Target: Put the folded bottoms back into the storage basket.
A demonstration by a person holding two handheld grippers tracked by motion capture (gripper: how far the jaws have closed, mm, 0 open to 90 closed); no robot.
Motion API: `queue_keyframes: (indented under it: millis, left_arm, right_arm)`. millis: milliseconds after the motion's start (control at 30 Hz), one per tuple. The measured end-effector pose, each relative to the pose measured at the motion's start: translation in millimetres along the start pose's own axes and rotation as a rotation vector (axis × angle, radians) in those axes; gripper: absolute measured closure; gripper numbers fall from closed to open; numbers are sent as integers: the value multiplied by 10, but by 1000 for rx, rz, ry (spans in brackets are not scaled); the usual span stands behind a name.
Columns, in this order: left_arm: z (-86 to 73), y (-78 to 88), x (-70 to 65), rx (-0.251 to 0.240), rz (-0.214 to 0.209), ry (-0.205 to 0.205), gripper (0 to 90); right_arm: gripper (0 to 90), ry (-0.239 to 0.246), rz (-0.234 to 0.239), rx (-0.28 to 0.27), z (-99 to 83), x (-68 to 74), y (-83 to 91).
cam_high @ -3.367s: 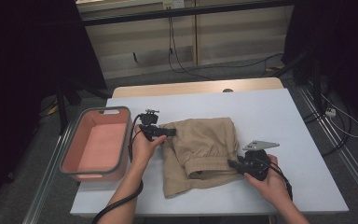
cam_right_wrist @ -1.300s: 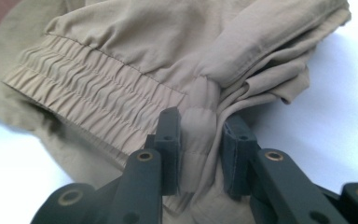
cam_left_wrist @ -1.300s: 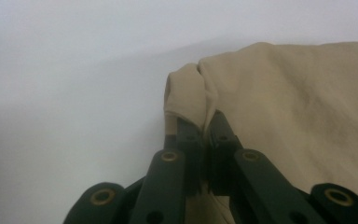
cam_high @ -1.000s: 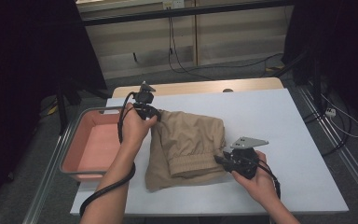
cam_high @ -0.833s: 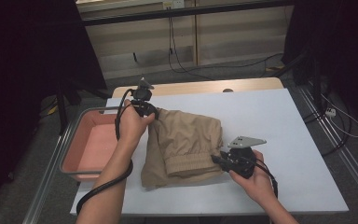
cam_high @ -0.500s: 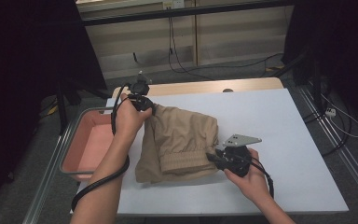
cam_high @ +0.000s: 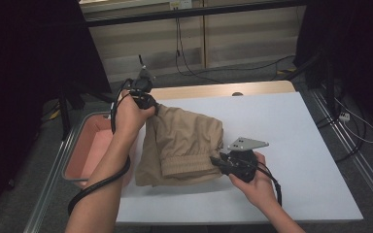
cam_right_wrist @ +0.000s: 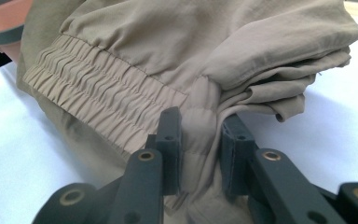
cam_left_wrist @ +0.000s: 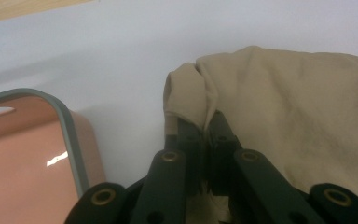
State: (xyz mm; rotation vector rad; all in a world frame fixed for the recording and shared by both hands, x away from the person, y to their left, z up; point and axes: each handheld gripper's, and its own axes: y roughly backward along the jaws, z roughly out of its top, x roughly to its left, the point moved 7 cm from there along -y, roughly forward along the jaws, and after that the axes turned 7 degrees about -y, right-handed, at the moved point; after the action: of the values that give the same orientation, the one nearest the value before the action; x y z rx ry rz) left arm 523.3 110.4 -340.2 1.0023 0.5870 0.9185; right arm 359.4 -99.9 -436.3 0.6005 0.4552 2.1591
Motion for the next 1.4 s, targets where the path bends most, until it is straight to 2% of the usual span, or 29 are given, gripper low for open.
queue_keyframes:
  millis: [133,333,467,633,967,1067,1200,1400]
  left_arm:
    - [32,76,14,26,7,4,865]
    - [67,166,30,37,3,8,865]
    - [83,212,48,47,15,9,865]
    - [139,347,73,60,21,3,865]
    - [212,513,89,66,31,1,865]
    - [238,566,110,67,31,-6,865]
    - [264,612,118,70,36,8,865]
    - [307,700,138,83,42,-4,865]
  right_arm:
    - [730,11,1,-17,59,43,-5]
    - [730,7,8,-42,105,93,-14]
    - [731,-1,19,-58,136,124,-16]
    - [731,-1,29,-76,195,174,-13]
    - [731,-2,46,-101,302,244,1]
    - [731,5,52,-111,348,280,15]
    - [731,11,51,-119,405,303,48]
    - [732,24,52,-133,487,359,66]
